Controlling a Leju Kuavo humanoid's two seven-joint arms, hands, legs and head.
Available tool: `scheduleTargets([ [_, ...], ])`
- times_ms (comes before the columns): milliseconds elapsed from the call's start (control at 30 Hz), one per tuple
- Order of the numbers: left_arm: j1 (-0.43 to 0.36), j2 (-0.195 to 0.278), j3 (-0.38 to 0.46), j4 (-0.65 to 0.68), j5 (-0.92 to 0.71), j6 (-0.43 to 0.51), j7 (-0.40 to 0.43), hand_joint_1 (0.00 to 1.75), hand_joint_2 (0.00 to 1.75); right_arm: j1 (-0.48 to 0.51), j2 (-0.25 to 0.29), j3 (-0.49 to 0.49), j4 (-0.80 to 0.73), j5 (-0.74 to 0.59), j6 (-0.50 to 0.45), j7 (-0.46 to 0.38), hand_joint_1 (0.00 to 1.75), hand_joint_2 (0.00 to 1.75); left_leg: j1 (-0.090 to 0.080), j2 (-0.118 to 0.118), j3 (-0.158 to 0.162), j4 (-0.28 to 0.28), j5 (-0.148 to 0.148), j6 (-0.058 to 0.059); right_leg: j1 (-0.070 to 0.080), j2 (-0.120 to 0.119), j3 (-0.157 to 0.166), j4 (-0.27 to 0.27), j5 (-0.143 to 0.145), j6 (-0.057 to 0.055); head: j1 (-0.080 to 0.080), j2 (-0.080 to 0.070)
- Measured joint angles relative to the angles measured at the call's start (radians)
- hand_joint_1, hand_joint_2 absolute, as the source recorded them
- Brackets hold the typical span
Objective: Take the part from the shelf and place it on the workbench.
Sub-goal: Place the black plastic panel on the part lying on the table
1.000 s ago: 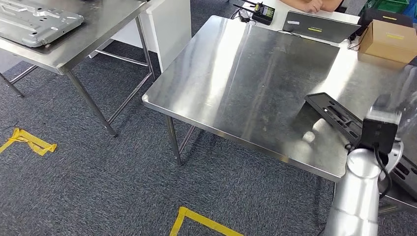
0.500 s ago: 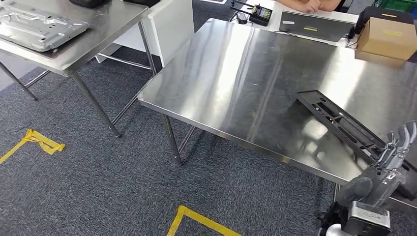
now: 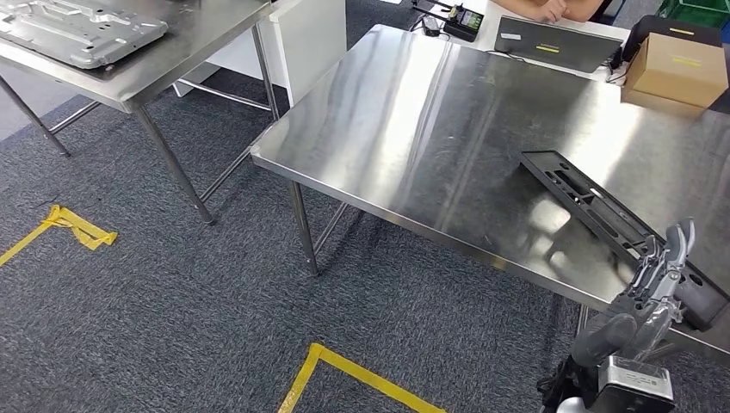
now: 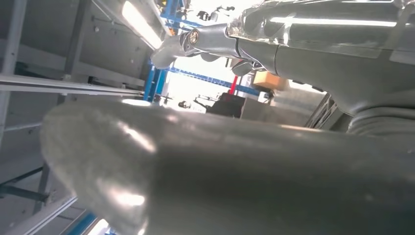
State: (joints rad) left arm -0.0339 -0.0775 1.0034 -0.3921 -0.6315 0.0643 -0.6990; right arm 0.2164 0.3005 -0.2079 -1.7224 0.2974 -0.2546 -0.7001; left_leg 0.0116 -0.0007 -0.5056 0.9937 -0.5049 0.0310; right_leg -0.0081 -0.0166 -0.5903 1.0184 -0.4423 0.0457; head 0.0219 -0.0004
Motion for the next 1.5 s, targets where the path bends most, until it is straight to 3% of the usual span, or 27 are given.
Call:
scheduleTargets([
  [67, 0.000, -0.003, 0.007, -0.005, -0.006, -0.001, 0.000, 0.00, 0.00, 0.001, -0.001, 0.000, 0.004, -0.004, -0.004, 0.000, 0.00, 0.00, 0.002, 0.003, -0.022, -0.008, 0.024, 0.015, 0.000, 0.004, -0.032, 0.072, -0.063, -0.008, 0.001, 0.000],
  [133, 0.001, -0.005, 0.013, -0.008, -0.010, -0.002, 0.000, 0.00, 0.00, 0.002, -0.002, 0.000, 0.009, -0.008, -0.006, 0.000, 0.00, 0.00, -0.001, 0.004, -0.049, -0.008, 0.044, 0.021, -0.001, 0.009, -0.069, 0.197, -0.142, -0.015, 0.002, 0.000],
  [200, 0.002, -0.007, 0.017, -0.010, -0.014, -0.004, 0.000, 0.00, 0.00, 0.003, -0.004, -0.001, 0.015, -0.012, -0.007, 0.000, 0.00, 0.00, -0.003, 0.004, -0.074, -0.006, 0.064, 0.020, -0.002, 0.011, -0.067, 0.267, -0.163, -0.002, 0.001, 0.000],
  [233, 0.002, -0.008, 0.019, -0.011, -0.017, -0.006, 0.000, 0.00, 0.00, 0.002, -0.005, -0.001, 0.019, -0.013, -0.007, 0.000, 0.00, 0.00, -0.003, 0.004, -0.085, -0.006, 0.075, 0.018, -0.002, 0.011, -0.041, 0.249, -0.147, 0.009, 0.001, 0.000],
  [300, 0.002, -0.012, 0.025, -0.016, -0.022, -0.014, 0.000, 0.00, 0.00, -0.004, -0.006, -0.008, 0.032, -0.017, -0.006, 0.000, 0.00, 0.00, -0.004, 0.003, -0.104, -0.004, 0.093, 0.011, -0.003, 0.012, 0.059, 0.113, -0.107, 0.022, 0.001, 0.000],
  [367, 0.002, -0.016, 0.032, -0.023, -0.023, -0.019, 0.000, 0.00, 0.00, -0.022, -0.009, -0.022, 0.062, -0.028, 0.005, 0.004, 0.00, 0.00, -0.006, 0.002, -0.116, -0.002, 0.111, 0.000, 0.000, 0.014, 0.144, -0.024, -0.097, 0.014, 0.001, 0.000],
  [433, 0.002, -0.019, 0.040, -0.029, -0.018, -0.020, 0.000, 0.00, 0.00, -0.042, -0.016, -0.040, 0.106, -0.046, 0.022, 0.007, 0.00, 0.00, -0.007, 0.002, -0.120, -0.003, 0.128, -0.012, 0.006, 0.016, 0.158, -0.063, -0.098, -0.002, 0.000, 0.000],
  [500, 0.004, -0.021, 0.046, -0.033, -0.015, -0.021, 0.000, 0.00, 0.00, -0.056, -0.022, -0.053, 0.143, -0.055, 0.031, 0.005, 0.00, 0.00, -0.003, 0.001, -0.128, 0.004, 0.122, -0.023, 0.000, 0.014, 0.142, -0.061, -0.084, -0.022, 0.000, 0.000],
  [533, 0.005, -0.022, 0.048, -0.035, -0.015, -0.021, 0.000, 0.00, 0.00, -0.061, -0.023, -0.056, 0.156, -0.057, 0.032, 0.005, 0.00, 0.00, -0.001, -0.001, -0.137, 0.025, 0.093, -0.028, -0.004, 0.012, 0.133, -0.062, -0.074, -0.034, -0.001, 0.000],
  [633, 0.006, -0.024, 0.054, -0.037, -0.015, -0.021, 0.000, 0.00, 0.00, -0.072, -0.024, -0.066, 0.185, -0.060, 0.034, 0.003, 0.00, 0.00, 0.003, -0.002, -0.183, 0.194, -0.053, -0.040, -0.002, 0.006, 0.101, -0.061, -0.042, -0.055, -0.002, 0.000],
  [667, 0.006, -0.024, 0.055, -0.038, -0.015, -0.021, 0.000, 0.00, 0.00, -0.074, -0.025, -0.068, 0.193, -0.060, 0.034, 0.003, 0.00, 0.00, 0.004, -0.002, -0.191, 0.252, -0.078, -0.043, -0.001, 0.004, 0.089, -0.060, -0.031, -0.055, -0.002, 0.000],
  [700, 0.006, -0.025, 0.055, -0.038, -0.015, -0.021, 0.000, 0.00, 0.00, -0.076, -0.026, -0.070, 0.200, -0.061, 0.034, 0.003, 0.00, 0.00, 0.005, -0.002, -0.186, 0.283, -0.077, -0.045, 0.001, 0.003, 0.078, -0.058, -0.021, -0.053, -0.002, 0.000],
  [733, 0.006, -0.026, 0.056, -0.038, -0.015, -0.021, 0.000, 0.00, 0.00, -0.077, -0.026, -0.072, 0.206, -0.061, 0.034, 0.003, 0.00, 0.00, 0.007, -0.002, -0.164, 0.277, -0.057, -0.045, 0.002, 0.002, 0.066, -0.055, -0.013, -0.050, -0.002, 0.000],
  [800, 0.005, -0.027, 0.056, -0.039, -0.015, -0.021, 0.000, 0.00, 0.00, -0.080, -0.028, -0.074, 0.215, -0.061, 0.034, 0.002, 0.00, 0.00, 0.010, -0.002, -0.069, 0.162, -0.014, -0.043, 0.002, 0.002, 0.042, -0.044, -0.001, -0.042, -0.002, 0.000],
  [867, 0.004, -0.027, 0.056, -0.043, -0.010, -0.023, 0.000, 0.00, 0.00, -0.085, -0.029, -0.076, 0.221, -0.061, 0.034, 0.002, 0.00, 0.00, 0.007, -0.004, 0.015, 0.033, -0.011, -0.038, 0.005, 0.001, 0.024, -0.032, 0.009, -0.030, -0.001, 0.000],
  [900, 0.003, -0.028, 0.058, -0.044, -0.004, -0.025, 0.000, 0.00, 0.00, -0.088, -0.030, -0.077, 0.226, -0.059, 0.034, 0.004, 0.00, 0.00, 0.004, -0.005, 0.031, 0.002, -0.018, -0.034, 0.006, 0.000, 0.018, -0.029, 0.015, -0.022, -0.001, 0.000],
  [1000, 0.003, -0.030, 0.064, -0.046, 0.010, -0.024, 0.000, 0.00, 0.00, -0.108, -0.037, -0.087, 0.266, -0.054, 0.028, 0.016, 0.00, 0.00, -0.004, -0.002, 0.014, -0.013, 0.000, -0.008, 0.002, 0.000, 0.001, -0.023, 0.025, -0.002, 0.000, 0.000],
  [1067, 0.001, -0.031, 0.065, -0.046, 0.010, -0.017, 0.000, 0.00, 0.00, -0.132, -0.049, -0.100, 0.315, -0.055, 0.024, 0.019, 0.00, 0.00, -0.003, 0.003, -0.008, -0.020, 0.024, 0.013, 0.001, 0.004, -0.028, 0.032, -0.028, -0.007, 0.001, 0.000],
  [1133, -0.002, -0.031, 0.065, -0.046, 0.009, -0.011, 0.000, 0.00, 0.00, -0.159, -0.063, -0.115, 0.369, -0.058, 0.022, 0.019, 0.00, 0.00, -0.005, 0.005, -0.036, -0.019, 0.048, 0.022, 0.000, 0.007, -0.065, 0.153, -0.116, -0.018, 0.003, 0.000],
  [1167, -0.002, -0.031, 0.065, -0.046, 0.008, -0.010, 0.000, 0.00, 0.00, -0.168, -0.069, -0.123, 0.393, -0.061, 0.020, 0.019, 0.00, 0.00, -0.007, 0.006, -0.052, -0.018, 0.059, 0.023, -0.001, 0.008, -0.075, 0.214, -0.143, -0.016, 0.003, 0.000],
  [1200, -0.002, -0.031, 0.065, -0.046, 0.007, -0.009, 0.000, 0.00, 0.00, -0.175, -0.075, -0.132, 0.413, -0.065, 0.018, 0.019, 0.00, 0.00, -0.008, 0.006, -0.068, -0.017, 0.070, 0.023, -0.001, 0.009, -0.074, 0.252, -0.150, -0.010, 0.003, 0.000],
  [1233, -0.002, -0.031, 0.065, -0.046, 0.006, -0.008, 0.000, 0.00, 0.00, -0.180, -0.080, -0.141, 0.429, -0.068, 0.017, 0.019, 0.00, 0.00, -0.008, 0.005, -0.083, -0.017, 0.080, 0.021, -0.002, 0.009, -0.058, 0.257, -0.138, 0.001, 0.003, 0.000],
  [1300, -0.004, -0.030, 0.064, -0.044, 0.013, -0.007, 0.000, 0.00, 0.00, -0.189, -0.090, -0.158, 0.455, -0.073, 0.015, 0.018, 0.00, 0.00, -0.008, 0.000, -0.108, -0.016, 0.099, 0.015, -0.002, 0.016, 0.018, 0.169, -0.092, 0.017, 0.003, 0.000],
  [1367, -0.009, -0.030, 0.064, -0.042, 0.031, -0.012, 0.000, 0.00, 0.00, -0.205, -0.102, -0.174, 0.485, -0.074, 0.013, 0.015, 0.00, 0.00, -0.011, -0.008, -0.126, -0.014, 0.118, 0.005, 0.000, 0.034, 0.123, 0.014, -0.084, 0.012, 0.003, 0.000],
  [1400, -0.012, -0.031, 0.063, -0.042, 0.040, -0.016, 0.000, 0.00, 0.00, -0.214, -0.109, -0.181, 0.503, -0.076, 0.010, 0.013, 0.00, 0.00, -0.013, -0.010, -0.133, -0.014, 0.128, 0.000, 0.003, 0.042, 0.157, -0.043, -0.093, 0.006, 0.003, 0.000],
  [1433, -0.015, -0.031, 0.061, -0.041, 0.048, -0.020, 0.000, 0.00, 0.00, -0.222, -0.116, -0.187, 0.524, -0.079, 0.006, 0.010, 0.00, 0.00, -0.014, -0.013, -0.137, -0.015, 0.138, -0.005, 0.006, 0.043, 0.174, -0.076, -0.102, 0.000, 0.003, 0.000],
  [1500, -0.014, -0.031, 0.053, -0.041, 0.066, -0.020, 0.000, 0.00, 0.00, -0.233, -0.129, -0.196, 0.566, -0.089, 0.000, 0.007, 0.00, 0.00, -0.013, -0.019, -0.146, -0.013, 0.145, -0.013, 0.001, 0.032, 0.170, -0.084, -0.099, -0.010, 0.003, 0.000],
])
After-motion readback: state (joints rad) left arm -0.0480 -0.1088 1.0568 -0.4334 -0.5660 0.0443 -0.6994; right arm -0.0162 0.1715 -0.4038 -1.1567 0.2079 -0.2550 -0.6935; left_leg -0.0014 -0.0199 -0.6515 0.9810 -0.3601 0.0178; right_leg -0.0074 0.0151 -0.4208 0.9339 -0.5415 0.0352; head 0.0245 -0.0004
